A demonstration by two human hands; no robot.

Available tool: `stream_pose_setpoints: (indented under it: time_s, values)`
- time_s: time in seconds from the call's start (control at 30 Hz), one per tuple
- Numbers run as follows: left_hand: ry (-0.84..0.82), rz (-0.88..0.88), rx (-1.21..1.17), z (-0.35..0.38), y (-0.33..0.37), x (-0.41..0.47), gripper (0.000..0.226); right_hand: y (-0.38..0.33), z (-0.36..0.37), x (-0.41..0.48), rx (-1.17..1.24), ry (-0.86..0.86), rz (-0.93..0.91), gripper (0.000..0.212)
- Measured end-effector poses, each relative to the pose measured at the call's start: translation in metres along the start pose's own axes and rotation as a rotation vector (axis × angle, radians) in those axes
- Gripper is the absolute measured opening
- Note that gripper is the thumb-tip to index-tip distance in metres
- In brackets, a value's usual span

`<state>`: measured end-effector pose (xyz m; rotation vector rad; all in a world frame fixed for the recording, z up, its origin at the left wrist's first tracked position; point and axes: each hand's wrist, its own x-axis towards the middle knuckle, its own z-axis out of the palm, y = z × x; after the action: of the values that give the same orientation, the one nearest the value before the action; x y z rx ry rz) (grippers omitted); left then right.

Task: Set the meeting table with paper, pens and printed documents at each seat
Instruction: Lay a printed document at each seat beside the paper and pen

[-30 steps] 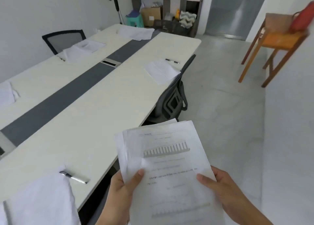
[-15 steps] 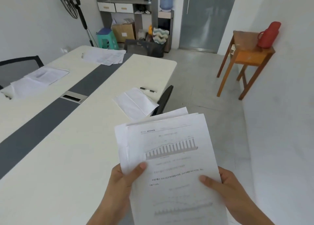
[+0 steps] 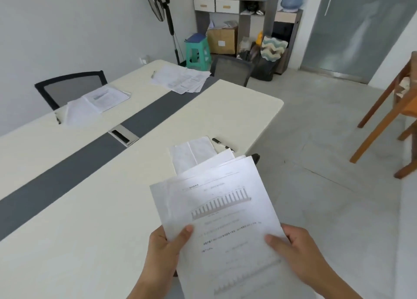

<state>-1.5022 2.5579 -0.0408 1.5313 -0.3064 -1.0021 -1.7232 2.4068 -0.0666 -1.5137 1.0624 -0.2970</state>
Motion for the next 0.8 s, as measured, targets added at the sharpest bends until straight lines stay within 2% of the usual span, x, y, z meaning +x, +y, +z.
stream_pose_setpoints:
  time_s: [0.07,0.17,0.33,0.47,0.63,0.73,0.8]
  values:
    - [0.126,0.021,0.012,0.002,0.003,0.011,0.017,-0.016,-0.009,0.038,-0.048,-0.062,-0.039,0.017]
    - [0.320,0.028,-0.038,-0.007,0.006,0.015,0.028,-0.043,-0.003,0.089,-0.062,-0.155,-0.084,0.016]
    - [0.528,-0.029,-0.078,-0.038,-0.002,0.008,0.035,-0.083,0.053,0.165,-0.077,-0.313,-0.175,0.014]
    - [0.603,-0.085,-0.052,-0.066,-0.013,0.013,0.034,-0.099,0.118,0.215,-0.142,-0.417,-0.155,0.015]
    - [0.697,-0.141,0.061,-0.103,-0.035,0.041,0.035,-0.093,0.191,0.266,-0.262,-0.422,-0.032,0.015]
    - [0.686,-0.185,0.162,-0.114,-0.048,0.058,0.032,-0.078,0.226,0.290,-0.375,-0.430,0.030,0.012]
    - [0.655,-0.216,0.243,-0.121,-0.058,0.069,0.032,-0.062,0.249,0.303,-0.448,-0.433,0.071,0.018]
